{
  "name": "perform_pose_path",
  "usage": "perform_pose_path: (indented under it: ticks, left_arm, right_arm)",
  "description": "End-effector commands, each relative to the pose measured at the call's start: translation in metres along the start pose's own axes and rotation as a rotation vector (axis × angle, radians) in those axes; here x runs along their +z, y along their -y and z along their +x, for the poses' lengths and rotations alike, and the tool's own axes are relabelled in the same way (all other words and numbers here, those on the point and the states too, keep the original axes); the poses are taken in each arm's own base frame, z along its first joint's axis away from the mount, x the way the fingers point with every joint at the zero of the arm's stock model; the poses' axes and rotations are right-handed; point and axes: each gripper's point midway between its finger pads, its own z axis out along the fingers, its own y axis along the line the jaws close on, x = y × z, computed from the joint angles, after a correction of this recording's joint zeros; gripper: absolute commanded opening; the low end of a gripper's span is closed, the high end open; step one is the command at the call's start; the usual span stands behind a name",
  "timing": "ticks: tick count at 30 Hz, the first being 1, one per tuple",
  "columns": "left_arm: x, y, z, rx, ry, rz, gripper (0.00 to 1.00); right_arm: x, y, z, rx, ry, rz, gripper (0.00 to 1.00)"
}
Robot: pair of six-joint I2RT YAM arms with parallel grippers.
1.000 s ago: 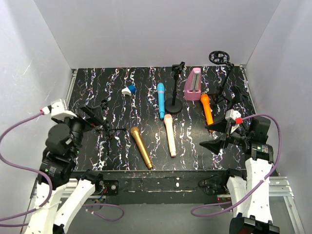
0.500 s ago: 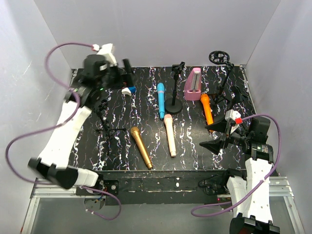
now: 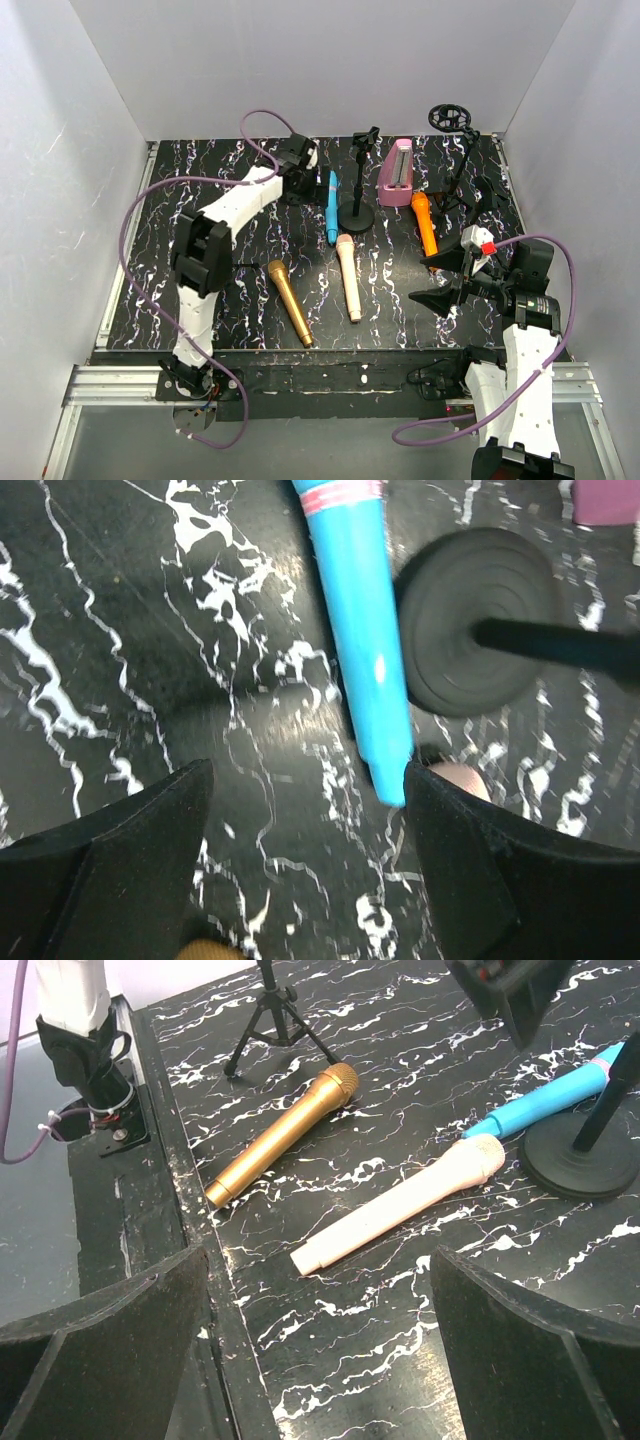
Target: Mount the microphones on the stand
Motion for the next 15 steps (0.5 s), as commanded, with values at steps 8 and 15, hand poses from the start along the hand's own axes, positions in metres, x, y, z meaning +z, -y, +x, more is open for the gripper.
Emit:
perform_pose_path:
  ticks: [8, 15]
  left_arm:
    - [0.066, 0.011, -0.01, -0.02, 0.027, -0.083, 0.71]
    - [0.088, 0.01, 0.002, -0.003, 0.009, -0.119, 0.68]
  right_arm:
    - [-0.001, -0.004, -0.008, -0.042, 0.003, -0.005, 0.98]
    - [0.0, -0.004, -0.008, -0.039, 0.001, -0.007, 0.98]
